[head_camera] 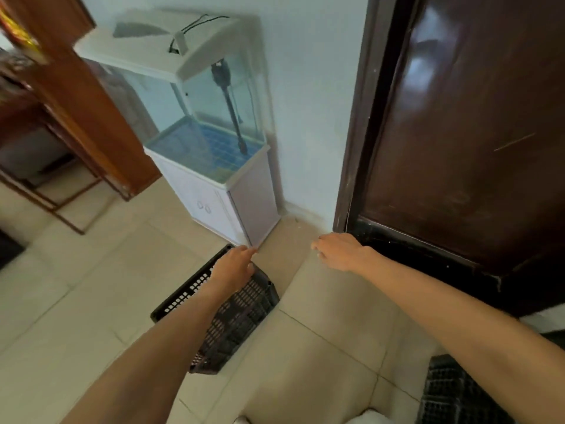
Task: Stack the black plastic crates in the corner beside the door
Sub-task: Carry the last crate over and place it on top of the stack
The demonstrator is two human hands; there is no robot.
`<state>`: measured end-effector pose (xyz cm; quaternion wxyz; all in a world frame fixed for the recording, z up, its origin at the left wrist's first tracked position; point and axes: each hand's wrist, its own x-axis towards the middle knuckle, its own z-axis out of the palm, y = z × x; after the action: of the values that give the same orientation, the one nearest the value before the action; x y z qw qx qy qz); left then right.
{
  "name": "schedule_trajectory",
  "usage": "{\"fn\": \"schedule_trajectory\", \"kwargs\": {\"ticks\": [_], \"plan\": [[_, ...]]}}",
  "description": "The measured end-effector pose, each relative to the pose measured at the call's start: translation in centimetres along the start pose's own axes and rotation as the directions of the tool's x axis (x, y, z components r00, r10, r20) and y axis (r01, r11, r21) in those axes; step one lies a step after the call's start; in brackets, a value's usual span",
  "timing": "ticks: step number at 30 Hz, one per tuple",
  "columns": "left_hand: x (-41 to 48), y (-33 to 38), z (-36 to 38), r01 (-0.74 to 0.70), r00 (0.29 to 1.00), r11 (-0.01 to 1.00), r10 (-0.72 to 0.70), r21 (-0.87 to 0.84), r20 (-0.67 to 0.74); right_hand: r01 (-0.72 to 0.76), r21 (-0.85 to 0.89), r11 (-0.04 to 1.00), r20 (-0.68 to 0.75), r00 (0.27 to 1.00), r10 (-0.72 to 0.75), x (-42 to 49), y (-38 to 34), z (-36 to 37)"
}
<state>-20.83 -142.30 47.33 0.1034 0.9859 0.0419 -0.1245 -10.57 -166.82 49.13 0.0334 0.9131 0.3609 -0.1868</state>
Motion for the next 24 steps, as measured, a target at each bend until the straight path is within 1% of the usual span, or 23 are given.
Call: {"fn": "schedule_trajectory", "kwargs": {"ticks": [3,6,11,13,18,21,24], "plan": [[-2.8,-7.1,-0.7,0.072,0.997,0.997,-0.072,-0.027,-0.014,0.09,0.028,0.996,0.008,0.996,-0.09,3.6,-7.0,-0.1],[-4.8,-13.6,-1.3,0.112,0.993,0.993,-0.113,-0.043,-0.024,0.16,0.051,0.986,-0.019,0.987,-0.159,7.1,-13.7,-0.3],[-7.0,-22.1,-0.9,0.15,0.989,0.988,-0.15,-0.039,0.01,0.192,0.134,0.972,-0.037,0.981,-0.189,11.8,-22.5,-0.4],[-7.0,-24.7,-0.5,0.16,0.987,0.987,-0.159,-0.022,0.034,0.198,0.127,0.972,-0.02,0.98,-0.198,13.2,-24.5,0.4],[-5.7,-27.9,1.3,0.119,0.987,0.993,-0.118,-0.009,0.11,0.223,0.037,0.974,0.102,0.969,-0.226,16.3,-27.4,3.1],[-3.9,-29.3,2.0,0.09,0.987,0.996,-0.088,-0.009,0.136,0.225,0.065,0.972,0.133,0.964,-0.232,18.6,-28.1,3.5],[-1.5,-30.8,1.8,0.072,0.986,0.997,-0.071,-0.001,0.153,0.213,0.09,0.973,0.133,0.966,-0.224,21.1,-28.2,3.5]]}}
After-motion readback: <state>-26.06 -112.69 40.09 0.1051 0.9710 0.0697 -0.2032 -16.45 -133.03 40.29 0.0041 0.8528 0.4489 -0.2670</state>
